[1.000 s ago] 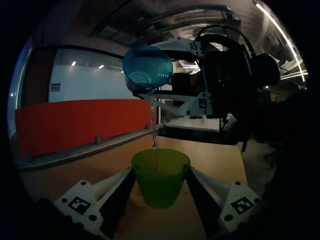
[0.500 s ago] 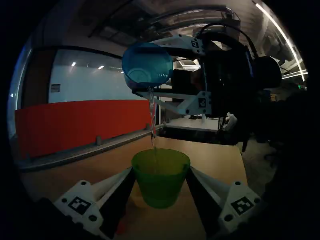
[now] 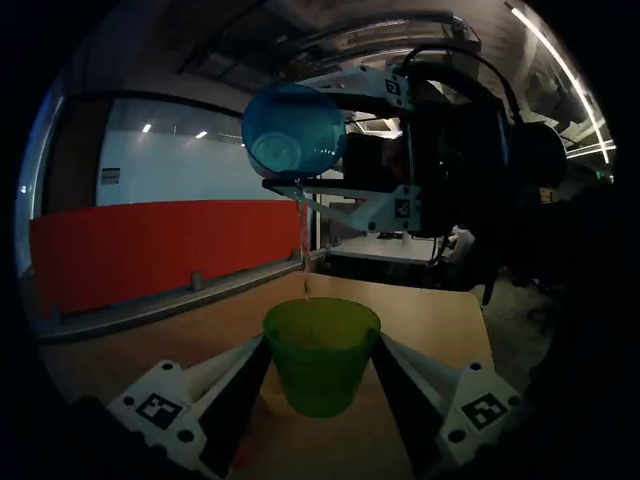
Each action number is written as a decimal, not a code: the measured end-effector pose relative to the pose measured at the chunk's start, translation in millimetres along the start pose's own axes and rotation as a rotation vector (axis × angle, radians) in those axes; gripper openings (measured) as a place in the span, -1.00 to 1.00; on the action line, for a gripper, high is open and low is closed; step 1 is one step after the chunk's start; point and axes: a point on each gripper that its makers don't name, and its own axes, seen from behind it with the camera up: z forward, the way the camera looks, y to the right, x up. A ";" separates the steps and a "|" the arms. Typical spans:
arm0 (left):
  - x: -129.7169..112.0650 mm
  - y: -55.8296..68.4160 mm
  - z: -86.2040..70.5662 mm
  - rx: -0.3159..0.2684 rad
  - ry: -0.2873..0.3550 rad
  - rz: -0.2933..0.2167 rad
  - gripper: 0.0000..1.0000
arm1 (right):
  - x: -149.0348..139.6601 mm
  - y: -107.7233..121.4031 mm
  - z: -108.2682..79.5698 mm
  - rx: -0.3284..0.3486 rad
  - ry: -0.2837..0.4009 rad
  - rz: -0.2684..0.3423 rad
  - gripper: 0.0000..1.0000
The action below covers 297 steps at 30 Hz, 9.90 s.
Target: Pour water
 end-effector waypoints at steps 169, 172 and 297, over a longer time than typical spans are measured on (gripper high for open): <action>-130.7 0.8 -11.7 -0.068 -0.423 0.048 0.70 | 20.3 -244.6 -105.0 0.542 -0.140 1.397 0.80; -136.9 -0.8 -10.5 -0.071 -0.439 0.048 0.70 | 21.3 -256.3 -105.4 0.565 -0.150 1.386 0.80; -187.8 -39.3 -91.1 0.119 -0.505 -0.028 0.83 | 15.0 -356.1 -153.4 0.604 -0.316 1.379 1.00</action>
